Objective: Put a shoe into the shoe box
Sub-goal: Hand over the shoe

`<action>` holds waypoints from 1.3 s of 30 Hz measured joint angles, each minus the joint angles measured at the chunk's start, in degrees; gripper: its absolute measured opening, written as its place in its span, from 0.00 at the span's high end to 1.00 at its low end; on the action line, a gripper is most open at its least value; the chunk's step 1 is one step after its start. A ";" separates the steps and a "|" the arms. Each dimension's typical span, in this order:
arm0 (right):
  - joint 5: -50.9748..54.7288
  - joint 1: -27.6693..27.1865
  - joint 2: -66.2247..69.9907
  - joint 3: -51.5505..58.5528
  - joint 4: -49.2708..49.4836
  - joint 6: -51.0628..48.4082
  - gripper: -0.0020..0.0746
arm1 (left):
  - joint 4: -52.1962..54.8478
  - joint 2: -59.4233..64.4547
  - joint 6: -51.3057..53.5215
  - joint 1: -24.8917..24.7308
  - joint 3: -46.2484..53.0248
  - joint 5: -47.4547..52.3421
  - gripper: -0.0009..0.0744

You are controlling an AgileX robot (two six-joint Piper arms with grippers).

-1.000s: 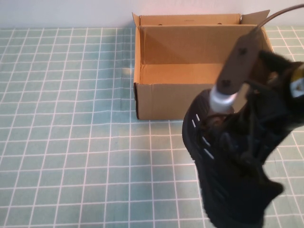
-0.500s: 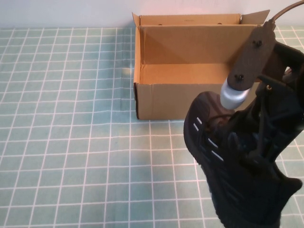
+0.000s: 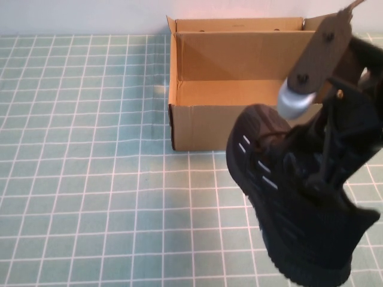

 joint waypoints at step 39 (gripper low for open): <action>8.73 -6.03 31.05 -42.24 -5.61 4.80 0.98 | -34.77 71.03 63.94 -27.17 -54.99 8.50 0.99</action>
